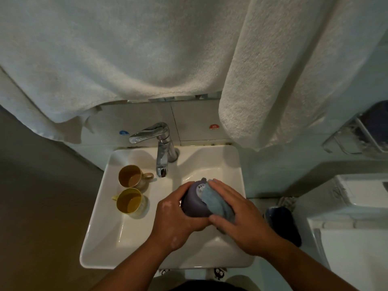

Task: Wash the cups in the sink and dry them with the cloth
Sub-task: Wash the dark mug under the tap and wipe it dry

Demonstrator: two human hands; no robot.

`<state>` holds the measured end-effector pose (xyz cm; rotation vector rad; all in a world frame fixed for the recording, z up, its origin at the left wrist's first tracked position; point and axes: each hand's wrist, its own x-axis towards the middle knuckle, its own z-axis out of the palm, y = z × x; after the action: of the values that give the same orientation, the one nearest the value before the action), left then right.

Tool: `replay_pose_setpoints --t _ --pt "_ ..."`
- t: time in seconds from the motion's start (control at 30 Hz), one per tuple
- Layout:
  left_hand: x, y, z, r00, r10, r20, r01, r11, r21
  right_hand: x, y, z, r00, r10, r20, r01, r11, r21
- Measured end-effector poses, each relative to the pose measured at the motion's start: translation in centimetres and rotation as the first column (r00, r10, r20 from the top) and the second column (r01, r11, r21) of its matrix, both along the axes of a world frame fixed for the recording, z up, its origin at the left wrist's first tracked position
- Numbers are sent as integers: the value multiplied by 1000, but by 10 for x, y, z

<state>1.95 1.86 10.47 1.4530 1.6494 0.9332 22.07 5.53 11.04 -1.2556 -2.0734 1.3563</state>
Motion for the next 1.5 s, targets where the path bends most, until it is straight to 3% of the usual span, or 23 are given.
replay_pose_setpoints --t 0.1,0.23,0.4,0.53,0.63,0.73,0.87,0.97,1.1,1.3,1.4,1.5 --pt "-2 -1 -15 1000 14 22 -12 999 -53 19 8 -14 965 -240 -108 223 964 -147" --pt "-3 0 -26 1000 10 19 -8 993 -114 40 20 -46 777 -623 -92 541 735 -409" --pt "7 0 -30 1000 -30 6 31 991 -130 36 34 -61 640 -768 -24 648 556 -520" --pt "13 2 -31 998 -52 18 54 987 -154 40 46 -80 690 -713 127 702 616 -358" --pt "15 3 -30 998 -57 21 60 986 -153 52 51 -90 699 -705 117 676 600 -427" --pt "19 4 -31 997 -64 32 69 984 -163 57 55 -99 734 -672 98 647 648 -403" --pt "28 6 -30 993 -101 58 110 976 -187 50 46 -103 754 -616 227 641 765 -53" --pt "32 7 -29 990 -131 51 138 974 -182 41 35 -96 753 -597 277 603 794 75" --pt "35 7 -30 987 -154 46 160 969 -190 31 19 -108 788 -485 378 519 855 14" --pt "38 10 -26 976 -207 66 215 963 -166 20 24 -107 662 -382 645 423 901 100" --pt "36 15 -26 965 -253 71 261 953 -154 21 24 -107 686 -366 629 416 906 73" --pt "33 22 -29 952 -295 85 305 942 -140 27 19 -102 779 -347 522 387 922 36"
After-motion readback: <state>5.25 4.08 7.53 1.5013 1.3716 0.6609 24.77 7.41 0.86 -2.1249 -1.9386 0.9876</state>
